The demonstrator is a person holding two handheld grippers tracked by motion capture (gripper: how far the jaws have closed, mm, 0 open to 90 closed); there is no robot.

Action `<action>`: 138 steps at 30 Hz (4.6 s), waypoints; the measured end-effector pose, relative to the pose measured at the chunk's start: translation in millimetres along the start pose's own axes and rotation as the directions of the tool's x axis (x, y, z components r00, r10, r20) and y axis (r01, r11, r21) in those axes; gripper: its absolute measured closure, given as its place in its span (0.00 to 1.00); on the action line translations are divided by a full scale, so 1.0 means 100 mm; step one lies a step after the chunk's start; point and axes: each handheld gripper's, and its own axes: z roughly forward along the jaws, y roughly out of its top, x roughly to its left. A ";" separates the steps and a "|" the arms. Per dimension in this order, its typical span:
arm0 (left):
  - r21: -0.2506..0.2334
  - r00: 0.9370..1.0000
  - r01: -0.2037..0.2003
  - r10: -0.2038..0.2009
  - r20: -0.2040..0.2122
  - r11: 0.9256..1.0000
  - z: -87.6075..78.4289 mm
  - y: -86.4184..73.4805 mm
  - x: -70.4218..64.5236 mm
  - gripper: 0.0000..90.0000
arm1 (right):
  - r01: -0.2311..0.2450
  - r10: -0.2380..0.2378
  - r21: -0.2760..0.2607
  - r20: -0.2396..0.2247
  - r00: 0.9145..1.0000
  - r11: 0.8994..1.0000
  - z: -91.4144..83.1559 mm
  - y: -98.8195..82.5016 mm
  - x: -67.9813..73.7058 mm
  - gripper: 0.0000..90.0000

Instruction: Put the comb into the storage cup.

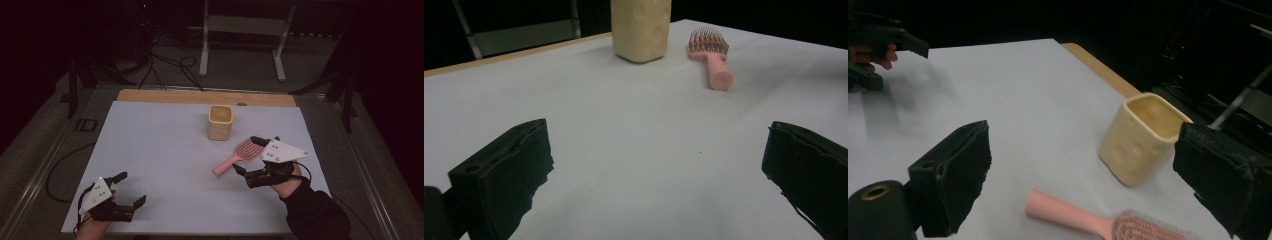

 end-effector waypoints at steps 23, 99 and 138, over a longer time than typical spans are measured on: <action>-0.003 1.000 0.001 -0.001 0.006 1.000 0.00 0.00 -0.01 0.00 | -0.011 0.018 0.050 -0.144 0.989 0.999 0.79 0.02 0.08 0.10; 0.002 1.000 0.002 -0.002 0.024 1.000 0.01 0.00 -0.01 0.00 | 0.047 0.055 0.457 -0.207 0.977 0.888 1.52 -0.70 0.04 1.00; 0.009 1.000 0.001 -0.001 0.020 1.000 0.02 0.00 -0.02 0.00 | -0.033 0.125 0.558 -0.127 0.984 0.829 0.44 -1.20 -0.06 1.00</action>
